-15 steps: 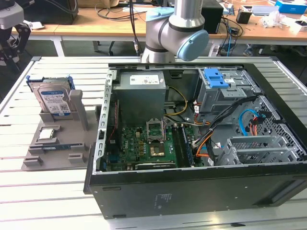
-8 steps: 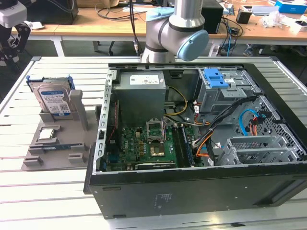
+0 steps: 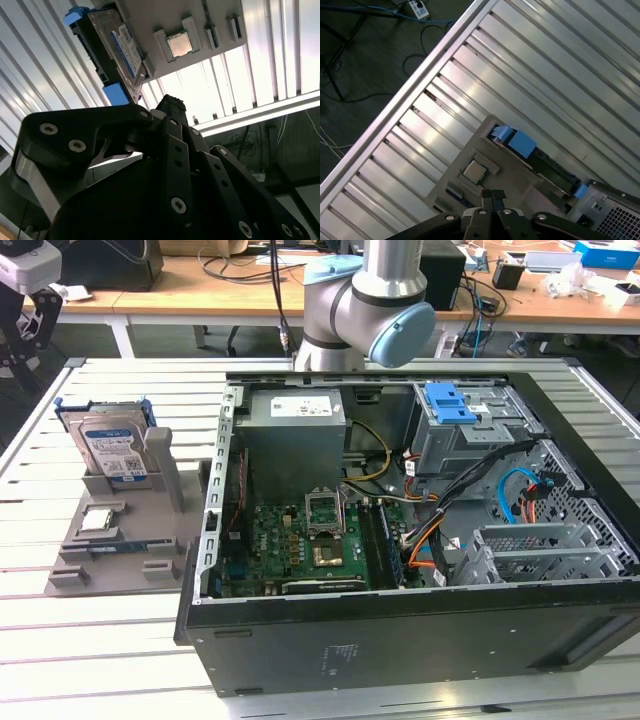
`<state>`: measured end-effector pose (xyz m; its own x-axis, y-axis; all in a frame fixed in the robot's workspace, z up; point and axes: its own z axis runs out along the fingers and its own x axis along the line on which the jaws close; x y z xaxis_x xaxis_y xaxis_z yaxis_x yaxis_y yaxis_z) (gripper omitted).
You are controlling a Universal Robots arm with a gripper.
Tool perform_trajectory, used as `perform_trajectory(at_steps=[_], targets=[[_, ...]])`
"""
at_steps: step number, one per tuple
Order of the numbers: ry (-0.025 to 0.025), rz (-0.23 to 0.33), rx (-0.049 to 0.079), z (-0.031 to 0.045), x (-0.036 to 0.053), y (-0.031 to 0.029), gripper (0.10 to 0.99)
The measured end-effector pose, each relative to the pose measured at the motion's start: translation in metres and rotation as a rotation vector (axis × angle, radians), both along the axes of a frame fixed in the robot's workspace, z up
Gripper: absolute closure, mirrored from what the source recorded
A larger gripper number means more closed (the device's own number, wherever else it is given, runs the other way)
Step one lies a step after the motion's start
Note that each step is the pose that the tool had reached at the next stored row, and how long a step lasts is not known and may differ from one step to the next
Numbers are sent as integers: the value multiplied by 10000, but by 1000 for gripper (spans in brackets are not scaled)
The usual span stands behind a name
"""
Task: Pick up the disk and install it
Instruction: 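Pick up the disk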
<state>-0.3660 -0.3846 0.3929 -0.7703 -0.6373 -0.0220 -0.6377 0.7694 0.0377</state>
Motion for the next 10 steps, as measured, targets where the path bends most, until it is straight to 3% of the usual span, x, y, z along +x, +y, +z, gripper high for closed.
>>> perform_trajectory(at_steps=[10], targets=[[0, 751, 0, 0, 0, 0, 984]])
